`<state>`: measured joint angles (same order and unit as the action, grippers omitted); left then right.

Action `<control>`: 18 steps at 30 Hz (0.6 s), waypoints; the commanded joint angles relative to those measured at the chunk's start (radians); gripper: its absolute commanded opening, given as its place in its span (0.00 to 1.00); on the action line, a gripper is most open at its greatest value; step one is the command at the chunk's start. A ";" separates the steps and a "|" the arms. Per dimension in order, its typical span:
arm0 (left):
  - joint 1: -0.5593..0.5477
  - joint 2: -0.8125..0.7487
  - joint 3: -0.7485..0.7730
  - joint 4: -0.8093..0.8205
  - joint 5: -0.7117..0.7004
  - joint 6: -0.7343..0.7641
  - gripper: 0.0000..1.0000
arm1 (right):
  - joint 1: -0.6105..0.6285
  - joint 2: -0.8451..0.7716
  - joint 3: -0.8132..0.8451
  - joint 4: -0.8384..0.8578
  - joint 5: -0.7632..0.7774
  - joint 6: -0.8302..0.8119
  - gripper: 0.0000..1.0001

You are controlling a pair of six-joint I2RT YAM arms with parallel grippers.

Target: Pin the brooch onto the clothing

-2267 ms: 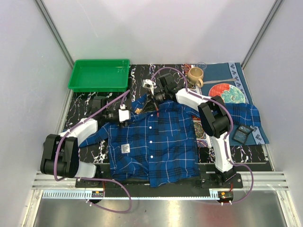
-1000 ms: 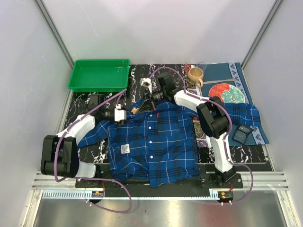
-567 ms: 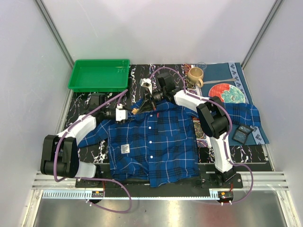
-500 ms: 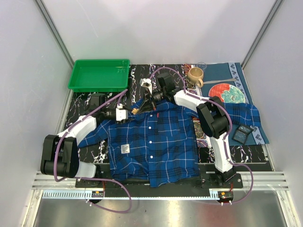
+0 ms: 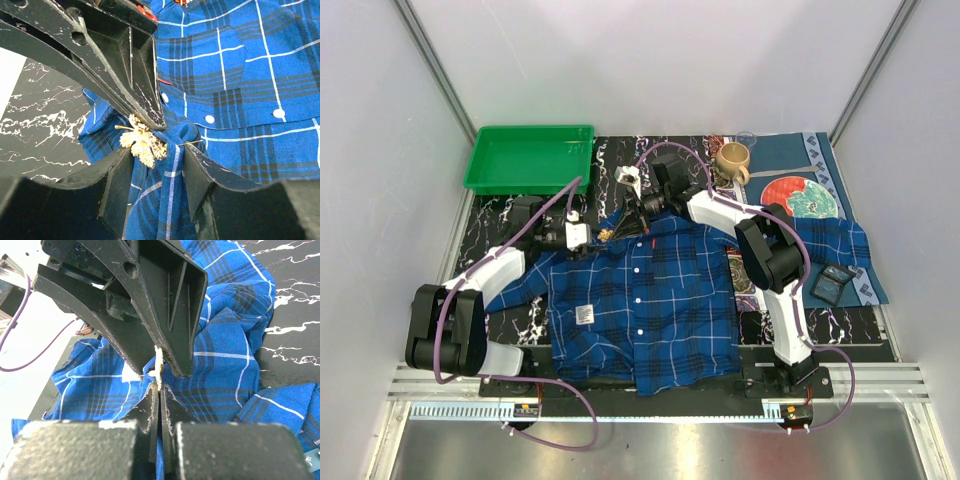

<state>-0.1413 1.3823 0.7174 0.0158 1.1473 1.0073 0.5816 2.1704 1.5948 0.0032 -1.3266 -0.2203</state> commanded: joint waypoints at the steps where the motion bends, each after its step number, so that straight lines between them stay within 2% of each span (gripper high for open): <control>1: -0.006 -0.038 -0.001 0.122 0.077 -0.067 0.47 | 0.021 -0.061 0.022 0.011 -0.011 -0.017 0.00; 5: -0.001 -0.040 -0.001 0.164 0.088 -0.176 0.44 | 0.020 -0.064 0.017 0.009 0.010 -0.036 0.00; 12: 0.008 -0.040 0.004 0.141 0.106 -0.214 0.49 | 0.018 -0.078 0.010 0.011 0.043 -0.057 0.00; 16: 0.011 -0.042 0.008 0.125 0.107 -0.225 0.41 | 0.018 -0.078 0.008 0.011 0.044 -0.060 0.00; 18: 0.011 -0.043 0.007 0.127 0.106 -0.237 0.40 | 0.020 -0.078 0.010 0.011 0.047 -0.060 0.00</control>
<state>-0.1287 1.3792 0.7113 0.0868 1.1698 0.7929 0.5838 2.1536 1.5944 0.0021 -1.2991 -0.2600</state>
